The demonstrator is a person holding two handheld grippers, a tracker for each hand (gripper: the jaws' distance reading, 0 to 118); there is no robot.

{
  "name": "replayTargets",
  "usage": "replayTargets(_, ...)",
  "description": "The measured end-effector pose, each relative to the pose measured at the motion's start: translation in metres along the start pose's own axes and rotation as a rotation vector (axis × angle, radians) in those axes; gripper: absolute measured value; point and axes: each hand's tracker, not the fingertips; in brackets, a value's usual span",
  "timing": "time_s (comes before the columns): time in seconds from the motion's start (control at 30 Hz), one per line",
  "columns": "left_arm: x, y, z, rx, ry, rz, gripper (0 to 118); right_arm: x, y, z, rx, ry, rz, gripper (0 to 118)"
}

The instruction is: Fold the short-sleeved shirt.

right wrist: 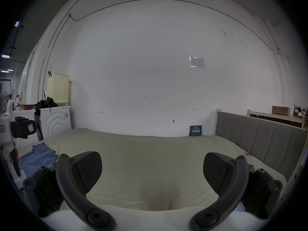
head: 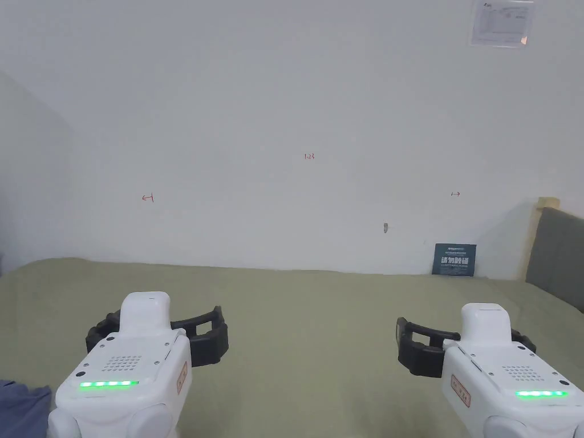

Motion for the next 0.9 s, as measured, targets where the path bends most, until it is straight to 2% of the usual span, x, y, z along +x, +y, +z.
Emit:
replayTargets(0.2,0.004,0.005,0.003,0.011,0.028,-0.063,118,0.003,0.0,0.0,-0.014,-0.012,0.012,116)
replayTargets(0.23,0.005,0.005,0.002,0.003,0.022,-0.078,118,0.002,0.0,0.0,-0.016,-0.015,0.015,110)
replayTargets(0.27,0.005,0.005,0.002,-0.001,0.018,-0.083,116,0.002,0.0,0.001,-0.014,-0.013,0.017,96)
replayTargets(0.3,0.005,0.004,0.002,-0.004,0.013,-0.085,104,0.002,0.0,0.002,-0.011,-0.007,0.019,67)
replayTargets(0.33,0.006,0.004,0.002,-0.007,0.014,-0.087,30,0.002,-0.001,0.004,-0.011,0.0,0.026,10)
replayTargets(0.37,0.006,0.004,0.004,-0.012,0.015,-0.087,0,0.001,-0.001,0.005,-0.018,0.008,0.045,0)
replayTargets(0.43,0.01,0.0,0.008,0.017,0.028,-0.097,0,-0.005,-0.006,0.005,-0.048,-0.037,0.125,0)
replayTargets(0.47,0.004,-0.017,0.011,0.019,0.11,-0.105,0,-0.005,-0.011,0.007,-0.032,-0.043,0.121,0)
replayTargets(0.53,-0.01,-0.039,0.019,0.017,0.035,-0.048,0,-0.005,-0.016,0.008,-0.066,0.023,0.092,0)
replayTargets(0.57,-0.013,-0.046,0.021,0.008,0.046,-0.056,0,-0.007,-0.018,0.009,-0.066,0.013,0.096,0)
replayTargets(0.6,-0.002,-0.019,0.013,-0.003,0.061,-0.064,0,-0.01,-0.02,0.01,-0.066,0.01,0.101,0)
replayTargets(0.7,-0.01,-0.016,0.016,-0.01,0.05,-0.067,0,-0.016,-0.012,0.014,-0.068,0.02,0.089,0)
replayTargets(0.9,-0.034,0.013,0.039,0.009,0.098,-0.084,0,-0.053,0.013,0.007,-0.036,0.112,0.078,0)
